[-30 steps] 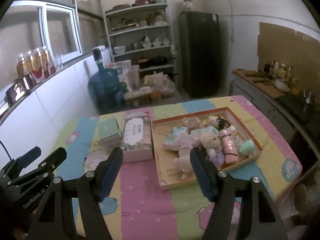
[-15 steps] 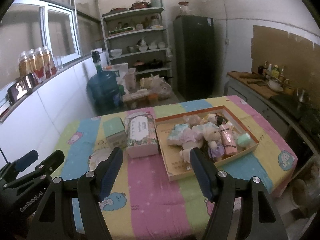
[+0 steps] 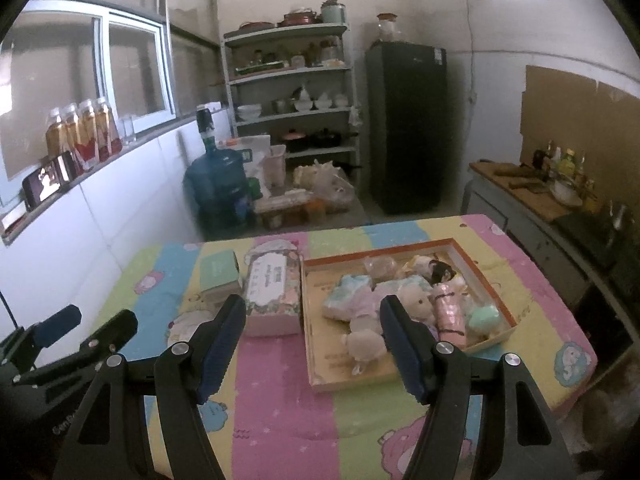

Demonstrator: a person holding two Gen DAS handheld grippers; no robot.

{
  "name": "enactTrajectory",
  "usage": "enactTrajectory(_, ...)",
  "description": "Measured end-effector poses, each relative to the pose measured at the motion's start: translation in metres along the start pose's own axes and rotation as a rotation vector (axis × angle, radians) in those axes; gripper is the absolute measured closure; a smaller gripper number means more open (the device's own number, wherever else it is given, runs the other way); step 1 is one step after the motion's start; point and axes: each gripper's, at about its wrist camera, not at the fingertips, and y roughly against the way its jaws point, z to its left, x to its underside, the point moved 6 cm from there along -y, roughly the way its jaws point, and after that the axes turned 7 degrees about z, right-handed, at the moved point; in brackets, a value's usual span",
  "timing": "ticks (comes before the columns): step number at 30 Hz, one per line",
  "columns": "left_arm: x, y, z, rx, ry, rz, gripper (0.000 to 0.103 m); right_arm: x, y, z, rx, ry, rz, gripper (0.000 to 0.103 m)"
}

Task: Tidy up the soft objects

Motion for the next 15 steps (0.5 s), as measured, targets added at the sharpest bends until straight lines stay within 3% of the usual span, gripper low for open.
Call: enactTrajectory(15,-0.0032,-0.0035,-0.0011,-0.002,0.000,0.007,0.026,0.0008,-0.0060,-0.0011,-0.013,-0.003,0.014,0.032)
